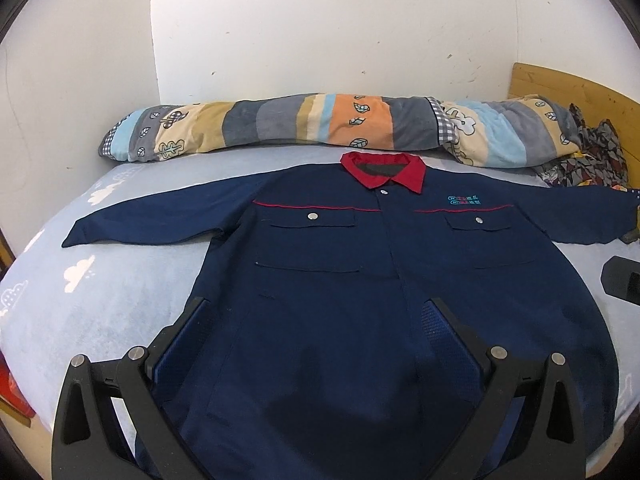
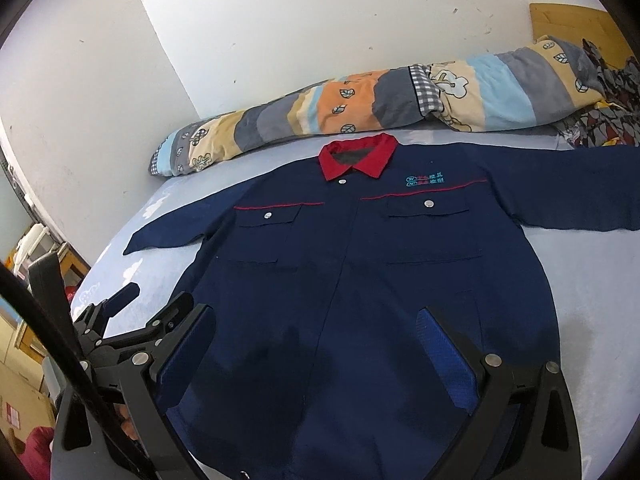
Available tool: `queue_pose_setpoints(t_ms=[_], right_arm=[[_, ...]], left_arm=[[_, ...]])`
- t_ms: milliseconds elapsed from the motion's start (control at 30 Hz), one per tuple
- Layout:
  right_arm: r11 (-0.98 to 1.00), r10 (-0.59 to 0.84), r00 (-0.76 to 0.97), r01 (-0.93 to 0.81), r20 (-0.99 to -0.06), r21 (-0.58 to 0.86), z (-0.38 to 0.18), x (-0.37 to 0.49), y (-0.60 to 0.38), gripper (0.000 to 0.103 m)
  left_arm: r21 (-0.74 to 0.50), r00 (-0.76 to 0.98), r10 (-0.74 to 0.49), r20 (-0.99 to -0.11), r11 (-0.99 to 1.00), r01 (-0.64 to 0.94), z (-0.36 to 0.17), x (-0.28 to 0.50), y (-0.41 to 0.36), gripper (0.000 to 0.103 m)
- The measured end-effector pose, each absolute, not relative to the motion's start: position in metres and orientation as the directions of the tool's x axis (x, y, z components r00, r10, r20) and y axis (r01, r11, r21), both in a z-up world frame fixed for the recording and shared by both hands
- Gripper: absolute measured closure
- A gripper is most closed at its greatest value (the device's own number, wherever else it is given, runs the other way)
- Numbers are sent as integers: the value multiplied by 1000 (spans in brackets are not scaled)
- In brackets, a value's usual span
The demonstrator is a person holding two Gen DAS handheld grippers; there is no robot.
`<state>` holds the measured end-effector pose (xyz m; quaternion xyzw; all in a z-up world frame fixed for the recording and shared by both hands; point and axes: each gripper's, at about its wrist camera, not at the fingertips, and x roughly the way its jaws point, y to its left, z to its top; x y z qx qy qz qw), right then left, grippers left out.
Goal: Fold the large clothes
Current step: 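Reach the right tool to the sleeve cuff and close on it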
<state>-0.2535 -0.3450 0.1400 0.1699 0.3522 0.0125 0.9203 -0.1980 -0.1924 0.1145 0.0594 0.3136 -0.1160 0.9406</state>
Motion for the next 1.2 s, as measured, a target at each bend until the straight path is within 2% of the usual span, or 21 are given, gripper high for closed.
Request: queue_pose_setpoints(t_ms=[600,800,1033,1200], right_arm=[[942,138,739,107,-660,317,133,-254,-350,1],[928,133,758,131,-639,349,136,-259,-366,1],[849,31,799,296,-600,438,148,-280,-448,1],[697,-77,799,471,-596,541,141,-317,-541,1]], left_arm=[[45,782,-179,-597,966,256,117,-200,-185,0],[46,783,-181,-596,965,258,118,-201,-185,0],[37,780,-186,-597,965,259,118,-203,-185,0],[41,775,-201,-599,959,280,117,-205,-188,0]])
